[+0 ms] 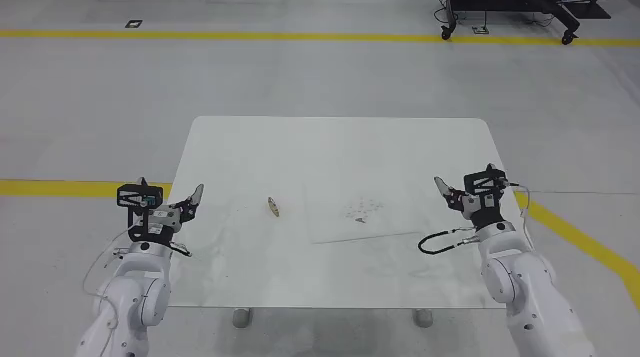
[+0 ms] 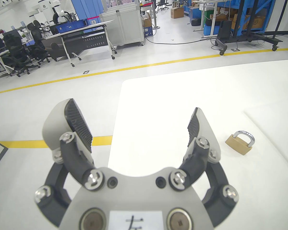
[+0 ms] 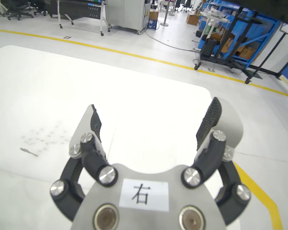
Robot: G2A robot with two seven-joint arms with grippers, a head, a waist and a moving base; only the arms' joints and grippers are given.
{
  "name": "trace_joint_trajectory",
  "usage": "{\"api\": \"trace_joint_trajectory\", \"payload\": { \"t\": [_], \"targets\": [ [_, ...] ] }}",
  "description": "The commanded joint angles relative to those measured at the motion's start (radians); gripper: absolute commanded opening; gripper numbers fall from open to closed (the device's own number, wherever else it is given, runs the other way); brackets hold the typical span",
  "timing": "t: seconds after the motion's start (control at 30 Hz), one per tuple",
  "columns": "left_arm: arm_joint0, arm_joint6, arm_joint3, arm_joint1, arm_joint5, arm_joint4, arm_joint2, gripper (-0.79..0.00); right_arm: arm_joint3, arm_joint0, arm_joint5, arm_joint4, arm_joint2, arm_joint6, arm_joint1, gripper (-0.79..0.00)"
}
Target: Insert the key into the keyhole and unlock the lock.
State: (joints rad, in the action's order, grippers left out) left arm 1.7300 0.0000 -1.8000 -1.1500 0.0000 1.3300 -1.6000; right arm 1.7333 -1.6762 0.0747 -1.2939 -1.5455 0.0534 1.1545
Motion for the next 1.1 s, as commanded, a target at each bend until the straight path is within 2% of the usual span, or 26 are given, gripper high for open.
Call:
{"api": "trace_joint_trajectory", "payload": {
  "t": [0.0,0.33,0.43,0.53,0.7,0.8,0.83,1.07],
  "targets": [
    [0.0,0.0,0.0,0.0,0.0,0.0,0.0,0.0,-0.045,0.041,0.065,-0.011,0.043,0.021,0.001,0.0],
    [0.0,0.0,0.0,0.0,0.0,0.0,0.0,0.0,-0.307,0.228,0.392,0.057,0.181,0.058,0.009,0.0],
    [0.0,0.0,0.0,0.0,0.0,0.0,0.0,0.0,-0.391,0.286,0.526,0.088,0.211,0.072,0.01,-0.012],
    [0.0,0.0,0.0,0.0,0.0,0.0,0.0,0.0,-0.468,0.344,0.645,0.07,0.235,0.079,0.007,-0.102],
    [0.0,0.0,0.0,0.0,0.0,0.0,0.0,0.0,-0.543,0.411,0.735,0.01,0.297,0.089,0.01,-0.342],
    [0.0,0.0,0.0,0.0,0.0,0.0,0.0,0.0,-0.575,0.444,0.793,-0.001,0.324,0.079,0.011,-0.36],
    [0.0,0.0,0.0,0.0,0.0,0.0,0.0,0.0,-0.579,0.453,0.811,-0.01,0.332,0.072,0.011,-0.394],
    [0.0,0.0,0.0,0.0,0.0,0.0,0.0,0.0,-0.598,0.492,0.864,-0.097,0.369,0.022,0.006,-0.403]
  ]
}}
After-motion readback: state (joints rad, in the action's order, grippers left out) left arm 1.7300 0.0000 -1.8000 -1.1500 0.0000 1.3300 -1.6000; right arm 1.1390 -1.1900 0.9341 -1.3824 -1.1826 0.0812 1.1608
